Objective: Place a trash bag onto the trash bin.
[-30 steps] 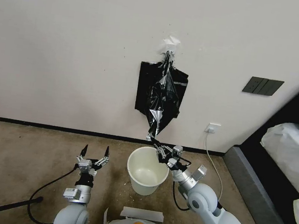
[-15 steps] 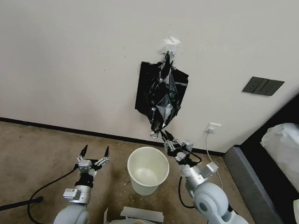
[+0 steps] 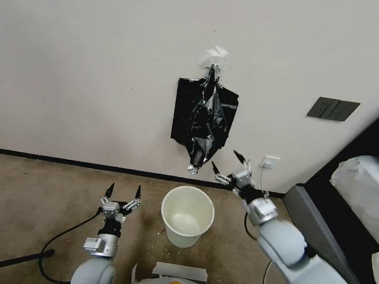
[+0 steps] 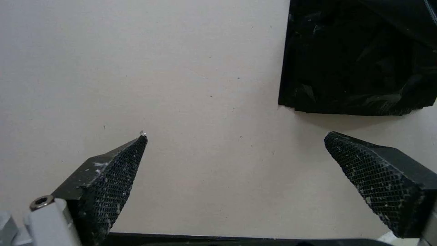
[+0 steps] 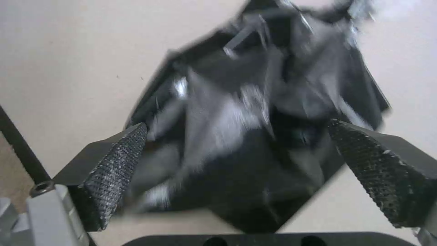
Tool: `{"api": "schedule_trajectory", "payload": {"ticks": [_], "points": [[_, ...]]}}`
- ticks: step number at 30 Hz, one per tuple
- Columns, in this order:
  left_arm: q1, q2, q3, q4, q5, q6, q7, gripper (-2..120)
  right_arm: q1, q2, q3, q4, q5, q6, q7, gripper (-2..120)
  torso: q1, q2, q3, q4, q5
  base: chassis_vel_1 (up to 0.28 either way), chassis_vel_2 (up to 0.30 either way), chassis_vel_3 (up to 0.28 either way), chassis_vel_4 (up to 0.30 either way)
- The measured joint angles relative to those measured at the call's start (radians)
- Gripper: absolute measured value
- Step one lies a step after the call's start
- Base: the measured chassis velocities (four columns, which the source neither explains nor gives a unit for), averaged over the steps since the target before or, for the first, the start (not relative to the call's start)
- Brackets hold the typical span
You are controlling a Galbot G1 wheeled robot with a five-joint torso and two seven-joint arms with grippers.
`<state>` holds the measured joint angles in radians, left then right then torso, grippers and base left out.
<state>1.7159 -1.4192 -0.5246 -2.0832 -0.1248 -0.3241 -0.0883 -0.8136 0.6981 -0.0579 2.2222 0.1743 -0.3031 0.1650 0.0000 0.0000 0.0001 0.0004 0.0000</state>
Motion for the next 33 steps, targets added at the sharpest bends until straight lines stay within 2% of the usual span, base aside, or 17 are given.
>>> {"api": "schedule_trajectory", "payload": {"ticks": [2, 3, 11, 13, 15, 18, 20, 22, 23, 24, 25, 26, 33], "points": [[0.000, -0.001, -0.001, -0.001, 0.000, 0.000, 0.000, 100, 0.027, 0.000, -0.021, -0.004, 0.002, -0.008, 0.000, 100, 0.000, 0.000, 0.000, 0.0001, -0.0002, 0.000, 0.000, 0.000, 0.000], [0.001, -0.007, -0.005, -0.004, 0.001, 0.002, -0.001, 100, 0.114, 0.008, -0.091, -0.022, -0.003, -0.045, 0.004, 100, 0.000, 0.000, 0.000, -0.0001, -0.0003, 0.000, 0.000, 0.000, 0.000], [0.003, -0.026, -0.015, -0.007, 0.002, 0.002, -0.001, 100, 0.262, 0.053, -0.241, -0.103, -0.090, -0.167, 0.047, 97, 0.000, 0.000, 0.000, -0.0006, -0.0001, 0.000, 0.000, 0.000, 0.000], [0.005, -0.034, -0.021, -0.010, 0.002, 0.002, -0.001, 100, 0.320, 0.083, -0.308, -0.131, -0.110, -0.201, 0.047, 90, 0.000, 0.000, 0.000, -0.0006, 0.0000, 0.000, 0.000, 0.000, 0.000], [0.010, -0.039, -0.026, -0.013, 0.002, 0.000, -0.001, 100, 0.347, 0.102, -0.337, -0.142, -0.129, -0.223, 0.047, 89, 0.000, 0.000, 0.000, -0.0005, -0.0002, 0.000, 0.000, 0.000, 0.000], [0.026, -0.051, -0.036, -0.021, 0.001, -0.005, -0.001, 100, 0.408, 0.158, -0.392, -0.175, -0.225, -0.322, 0.046, 88, 0.000, 0.000, 0.000, 0.0003, -0.0002, 0.000, 0.000, 0.000, 0.000], [0.027, -0.053, -0.037, -0.022, 0.001, -0.006, -0.001, 100, 0.415, 0.166, -0.395, -0.180, -0.257, -0.354, 0.047, 86, 0.000, 0.000, 0.000, 0.0003, -0.0002, 0.000, 0.000, 0.000, 0.000], [0.026, -0.053, -0.040, -0.025, -0.001, -0.007, -0.001, 100, 0.427, 0.172, -0.398, -0.183, -0.321, -0.426, 0.056, 77, 0.000, 0.000, 0.000, -0.0006, -0.0002, 0.000, 0.000, 0.000, 0.000], [0.026, -0.053, -0.040, -0.025, -0.001, -0.007, -0.001, 100, 0.427, 0.172, -0.398, -0.183, -0.321, -0.426, 0.056, 77, 0.000, 0.000, 0.000, -0.0006, -0.0002, 0.000, 0.000, 0.000, 0.000], [0.024, -0.053, -0.041, -0.026, -0.006, -0.008, 0.000, 100, 0.430, 0.163, -0.394, -0.187, -0.346, -0.441, 0.064, 69, 0.000, 0.000, 0.000, -0.0006, 0.0000, 0.000, 0.000, 0.000, 0.000], [0.024, -0.053, -0.041, -0.026, -0.006, -0.008, 0.000, 100, 0.430, 0.163, -0.394, -0.187, -0.346, -0.441, 0.064, 69, 0.000, 0.000, 0.000, -0.0006, 0.0000, 0.000, 0.000, 0.000, 0.000], [0.025, -0.053, -0.041, -0.026, -0.008, -0.010, 0.000, 100, 0.430, 0.145, -0.380, -0.184, -0.347, -0.442, 0.075, 63, 0.000, 0.000, 0.000, -0.0004, 0.0000, 0.000, 0.000, 0.000, 0.000], [0.022, -0.052, -0.040, -0.026, -0.013, -0.013, 0.001, 100, 0.412, 0.103, -0.342, -0.158, -0.351, -0.440, 0.095, 55, 0.000, 0.000, 0.000, -0.0005, 0.0000, 0.000, 0.000, 0.000, 0.000]]}}
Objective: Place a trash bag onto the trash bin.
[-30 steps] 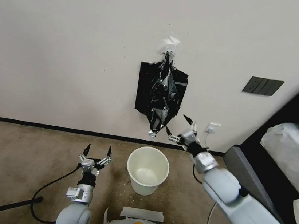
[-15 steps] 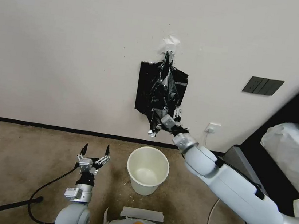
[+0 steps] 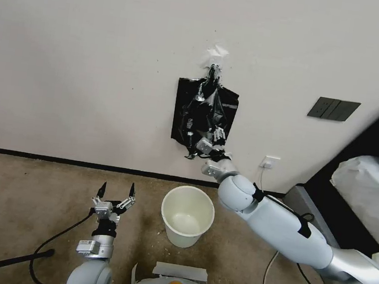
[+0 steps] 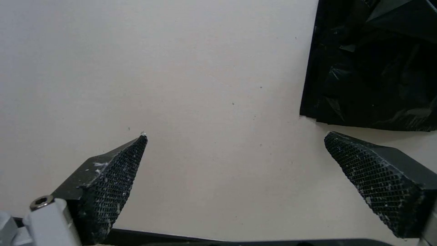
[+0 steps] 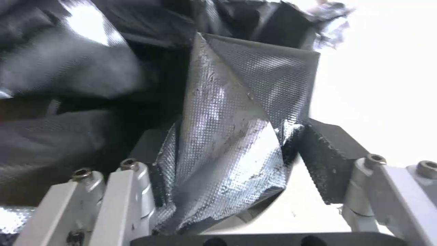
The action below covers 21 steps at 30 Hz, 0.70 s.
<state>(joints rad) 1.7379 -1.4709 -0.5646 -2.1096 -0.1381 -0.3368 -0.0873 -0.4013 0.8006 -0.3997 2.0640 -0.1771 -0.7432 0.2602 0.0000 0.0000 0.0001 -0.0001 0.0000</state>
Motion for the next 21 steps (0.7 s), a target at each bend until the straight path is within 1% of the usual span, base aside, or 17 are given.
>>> {"api": "schedule_trajectory", "payload": {"ticks": [1, 2, 3, 4, 5, 6, 7, 8, 9, 10, 11, 12, 13, 16, 17, 18, 21], "points": [[-0.001, 0.001, 0.000, 0.000, -0.001, 0.000, 0.000, 100, -0.008, -0.005, 0.011, 0.002, -0.001, 0.001, 0.003, 48, 0.000, 0.000, 0.000, 0.0000, 0.0000, 0.000, 0.000, 0.000, 0.000], [-0.001, 0.001, 0.000, 0.000, -0.001, 0.000, 0.000, 100, -0.008, -0.005, 0.011, 0.002, -0.001, 0.001, 0.003, 48, 0.000, 0.000, 0.000, 0.0000, 0.0000, 0.000, 0.000, 0.000, 0.000], [0.000, 0.001, 0.001, -0.003, -0.001, 0.000, 0.000, 100, -0.016, -0.007, 0.021, 0.002, -0.003, 0.002, 0.009, 41, 0.000, 0.000, 0.000, 0.0000, 0.0001, 0.000, 0.000, 0.000, 0.000], [0.000, 0.001, 0.002, -0.005, -0.001, 0.000, 0.000, 100, -0.020, -0.007, 0.027, 0.003, -0.004, 0.002, 0.012, 40, 0.000, 0.000, 0.000, 0.0000, 0.0001, 0.000, 0.000, 0.000, 0.000], [0.003, 0.001, 0.003, -0.010, -0.001, 0.000, 0.000, 100, -0.031, -0.006, 0.041, 0.007, -0.001, 0.004, 0.025, 33, 0.000, 0.000, 0.000, 0.0001, 0.0000, 0.000, 0.000, 0.000, 0.000], [0.006, 0.002, 0.003, -0.016, 0.000, 0.000, 0.000, 100, -0.044, -0.005, 0.055, 0.013, 0.013, 0.006, 0.038, 28, 0.000, 0.000, 0.000, 0.0002, 0.0000, 0.000, 0.000, 0.000, 0.000], [0.006, 0.002, 0.003, -0.016, 0.000, 0.000, 0.000, 100, -0.044, -0.005, 0.055, 0.013, 0.013, 0.006, 0.038, 28, 0.000, 0.000, 0.000, 0.0002, 0.0000, 0.000, 0.000, 0.000, 0.000], [0.008, 0.003, 0.003, -0.021, 0.000, 0.000, 0.000, 100, -0.055, -0.005, 0.066, 0.018, 0.029, 0.010, 0.047, 25, 0.000, 0.000, 0.000, 0.0002, 0.0001, 0.000, 0.000, 0.000, 0.000], [0.011, 0.005, 0.003, -0.028, 0.000, 0.002, 0.000, 100, -0.074, -0.004, 0.084, 0.026, 0.050, 0.025, 0.059, 18, 0.000, 0.000, 0.000, 0.0003, 0.0000, 0.000, 0.000, 0.000, 0.000], [0.011, 0.005, 0.003, -0.028, 0.000, 0.002, 0.000, 100, -0.074, -0.004, 0.084, 0.026, 0.050, 0.025, 0.059, 18, 0.000, 0.000, 0.000, 0.0003, 0.0000, 0.000, 0.000, 0.000, 0.000], [0.014, 0.010, 0.002, -0.039, 0.001, 0.004, 0.000, 100, -0.101, -0.003, 0.109, 0.037, 0.078, 0.055, 0.070, 14, 0.000, 0.000, 0.000, 0.0001, 0.0001, 0.000, 0.000, 0.000, 0.000], [0.016, 0.011, 0.002, -0.042, 0.001, 0.005, 0.000, 100, -0.106, -0.004, 0.114, 0.039, 0.086, 0.063, 0.072, 12, 0.000, 0.000, 0.000, 0.0002, 0.0001, 0.000, 0.000, 0.000, 0.000], [0.022, 0.020, 0.002, -0.058, 0.001, 0.008, -0.001, 100, -0.136, -0.006, 0.144, 0.053, 0.127, 0.110, 0.087, 4, 0.000, 0.000, 0.000, 0.0002, -0.0001, 0.000, 0.000, 0.000, 0.000], [0.022, 0.020, 0.002, -0.058, 0.001, 0.008, -0.001, 100, -0.136, -0.006, 0.144, 0.053, 0.127, 0.110, 0.087, 4, 0.000, 0.000, 0.000, 0.0002, -0.0001, 0.000, 0.000, 0.000, 0.000], [0.025, 0.067, 0.004, -0.108, -0.008, 0.027, -0.008, 100, -0.182, -0.007, 0.191, 0.083, 0.255, 0.232, 0.122, 0, 0.000, 0.000, 0.000, 0.0001, -0.0003, 0.000, 0.000, 0.000, 0.000], [0.025, 0.067, 0.004, -0.108, -0.008, 0.027, -0.008, 100, -0.182, -0.007, 0.191, 0.083, 0.255, 0.232, 0.122, 0, 0.000, 0.000, 0.000, 0.0001, -0.0003, 0.000, 0.000, 0.000, 0.000], [0.003, 0.174, 0.005, -0.170, -0.065, 0.073, -0.029, 100, -0.221, 0.012, 0.238, 0.100, 0.358, 0.352, 0.148, 0, 0.000, 0.000, 0.000, 0.0002, -0.0002, 0.000, 0.000, 0.000, 0.000]]}}
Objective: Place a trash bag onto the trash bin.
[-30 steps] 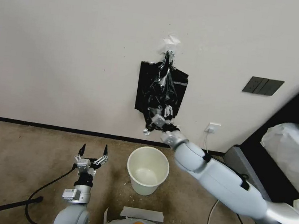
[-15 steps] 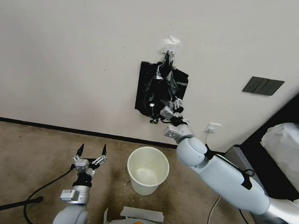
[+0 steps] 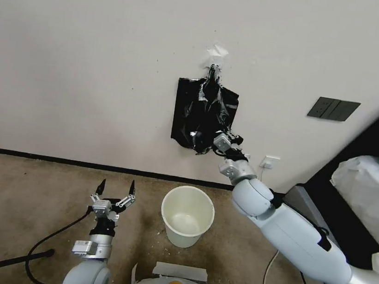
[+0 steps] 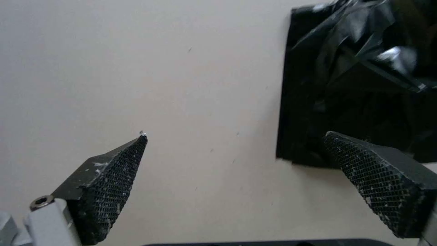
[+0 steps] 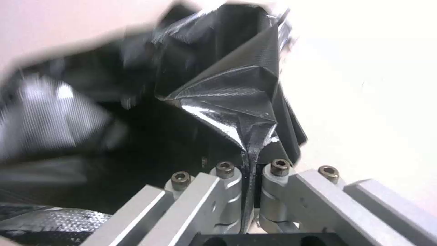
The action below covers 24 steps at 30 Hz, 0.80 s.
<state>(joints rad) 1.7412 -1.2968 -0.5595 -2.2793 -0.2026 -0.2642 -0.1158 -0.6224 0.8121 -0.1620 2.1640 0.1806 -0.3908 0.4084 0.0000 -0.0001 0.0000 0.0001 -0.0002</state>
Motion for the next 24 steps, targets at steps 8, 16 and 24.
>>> {"api": "schedule_trajectory", "payload": {"ticks": [8, 16, 24], "points": [[-0.099, 0.268, -0.021, -0.090, -0.198, 0.119, -0.053, 100, -0.041, 0.016, 0.068, 0.035, 0.170, 0.147, 0.004, 0, 0.000, 0.000, 0.000, -0.0001, 0.0000, 0.000, 0.000, 0.000, 0.000], [-0.285, 0.571, 0.012, -0.093, -0.400, 0.227, -0.107, 100, -0.058, 0.019, 0.083, 0.016, 0.172, 0.178, -0.002, 0, 0.000, 0.000, 0.000, -0.0002, 0.0000, 0.000, 0.000, 0.000, 0.000], [-0.866, 0.838, 0.385, 0.006, -0.661, 0.286, -0.154, 100, -0.062, 0.018, 0.099, 0.013, 0.159, 0.188, -0.006, 0, 0.000, 0.000, 0.000, -0.0003, 0.0005, 0.000, 0.000, 0.000, 0.000]]}}
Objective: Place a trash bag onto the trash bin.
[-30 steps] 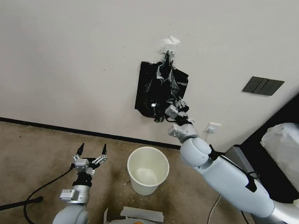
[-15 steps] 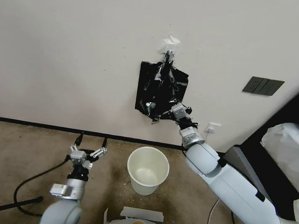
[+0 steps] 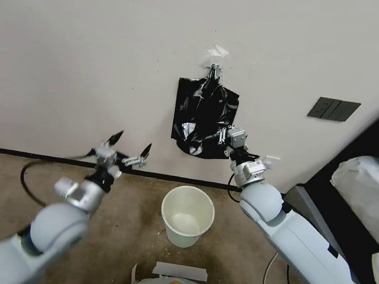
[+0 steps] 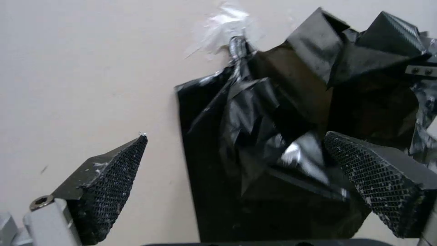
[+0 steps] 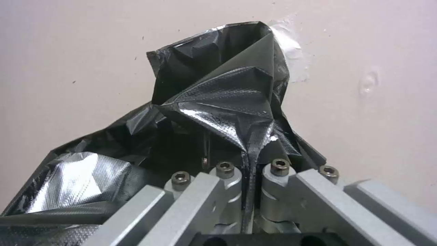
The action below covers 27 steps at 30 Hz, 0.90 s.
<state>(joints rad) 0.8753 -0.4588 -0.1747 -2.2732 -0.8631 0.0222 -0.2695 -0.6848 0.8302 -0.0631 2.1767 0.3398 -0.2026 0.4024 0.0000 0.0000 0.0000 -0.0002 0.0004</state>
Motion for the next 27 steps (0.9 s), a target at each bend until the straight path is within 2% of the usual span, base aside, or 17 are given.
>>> {"api": "schedule_trajectory", "payload": {"ticks": [1, 2, 3, 4, 6, 7, 8, 9, 10, 12, 13, 14, 15, 17, 20, 27], "points": [[0.000, 0.000, 0.000, 0.000, 0.000, 0.000, 0.000, 100, 0.000, 0.000, 0.000, 0.000, 0.000, 0.000, 0.000, 0, 0.000, 0.000, 0.000, 0.0000, 0.0000, 0.000, 0.000, 0.000, 0.000], [-0.186, 0.025, 0.151, 0.033, -0.036, 0.017, -0.005, 100, -0.001, 0.000, 0.003, -0.001, -0.002, 0.003, -0.001, 0, 0.000, 0.000, 0.000, 0.0000, -0.0003, 0.000, 0.000, 0.000, 0.000], [-0.186, 0.025, 0.151, 0.033, -0.036, 0.017, -0.005, 100, -0.001, 0.000, 0.003, -0.001, -0.002, 0.003, -0.001, 0, 0.000, 0.000, 0.000, 0.0000, -0.0003, 0.000, 0.000, 0.000, 0.000], [-0.387, 0.028, 0.322, 0.067, -0.058, 0.040, -0.008, 100, -0.001, 0.002, 0.005, -0.001, -0.002, 0.003, -0.001, 0, 0.000, 0.000, 0.000, 0.0000, -0.0003, 0.000, 0.000, 0.000, 0.000], [-0.387, 0.028, 0.322, 0.067, -0.058, 0.040, -0.008, 100, -0.001, 0.002, 0.005, -0.001, -0.002, 0.003, -0.001, 0, 0.000, 0.000, 0.000, 0.0000, -0.0003, 0.000, 0.000, 0.000, 0.000], [-0.591, 0.009, 0.507, 0.099, -0.075, 0.074, -0.017, 100, -0.005, 0.003, 0.007, -0.001, -0.005, 0.003, -0.002, 0, 0.000, 0.000, 0.000, 0.0003, -0.0004, 0.000, 0.000, 0.000, 0.000], [-0.733, -0.020, 0.621, 0.124, -0.083, 0.109, -0.029, 100, -0.009, 0.003, 0.010, -0.001, -0.009, 0.003, -0.004, 0, 0.000, 0.000, 0.000, 0.0000, -0.0004, 0.000, 0.000, 0.000, 0.000], [-0.811, -0.041, 0.681, 0.141, -0.088, 0.132, -0.035, 100, -0.012, 0.003, 0.013, -0.001, -0.013, 0.004, -0.006, 0, 0.000, 0.000, 0.000, -0.0001, 0.0000, 0.000, 0.000, 0.000, 0.000], [-0.811, -0.041, 0.681, 0.141, -0.088, 0.132, -0.035, 100, -0.012, 0.003, 0.013, -0.001, -0.013, 0.004, -0.006, 0, 0.000, 0.000, 0.000, -0.0001, 0.0000, 0.000, 0.000, 0.000, 0.000], [-0.953, -0.090, 0.794, 0.181, -0.107, 0.187, -0.051, 100, -0.021, 0.003, 0.020, 0.000, -0.024, 0.007, -0.012, 0, 0.000, 0.000, 0.000, -0.0003, -0.0003, 0.000, 0.000, 0.000, 0.000], [-0.953, -0.090, 0.794, 0.181, -0.107, 0.187, -0.051, 100, -0.021, 0.003, 0.020, 0.000, -0.024, 0.007, -0.012, 0, 0.000, 0.000, 0.000, -0.0003, -0.0003, 0.000, 0.000, 0.000, 0.000], [-1.039, -0.120, 0.862, 0.208, -0.150, 0.253, -0.064, 100, -0.027, 0.002, 0.029, 0.004, -0.026, 0.008, -0.013, 0, 0.000, 0.000, 0.000, 0.0001, 0.0002, 0.000, 0.000, 0.000, 0.000], [-1.039, -0.120, 0.862, 0.208, -0.150, 0.253, -0.064, 100, -0.027, 0.002, 0.029, 0.004, -0.026, 0.008, -0.013, 0, 0.000, 0.000, 0.000, 0.0001, 0.0002, 0.000, 0.000, 0.000, 0.000], [-1.083, -0.137, 0.903, 0.229, -0.177, 0.301, -0.066, 100, -0.032, -0.001, 0.039, 0.008, -0.025, 0.008, -0.013, 0, 0.000, 0.000, 0.000, 0.0002, -0.0002, 0.000, 0.000, 0.000, 0.000], [-1.104, -0.149, 0.935, 0.245, -0.195, 0.329, -0.066, 100, -0.037, -0.002, 0.047, 0.011, -0.024, 0.009, -0.014, 0, 0.000, 0.000, 0.000, 0.0004, -0.0003, 0.000, 0.000, 0.000, 0.000], [-1.110, -0.191, 0.970, 0.286, -0.228, 0.334, -0.066, 100, -0.044, 0.000, 0.055, 0.016, -0.023, 0.010, -0.015, 0, 0.000, 0.000, 0.000, 0.0002, -0.0003, 0.000, 0.000, 0.000, 0.000]]}}
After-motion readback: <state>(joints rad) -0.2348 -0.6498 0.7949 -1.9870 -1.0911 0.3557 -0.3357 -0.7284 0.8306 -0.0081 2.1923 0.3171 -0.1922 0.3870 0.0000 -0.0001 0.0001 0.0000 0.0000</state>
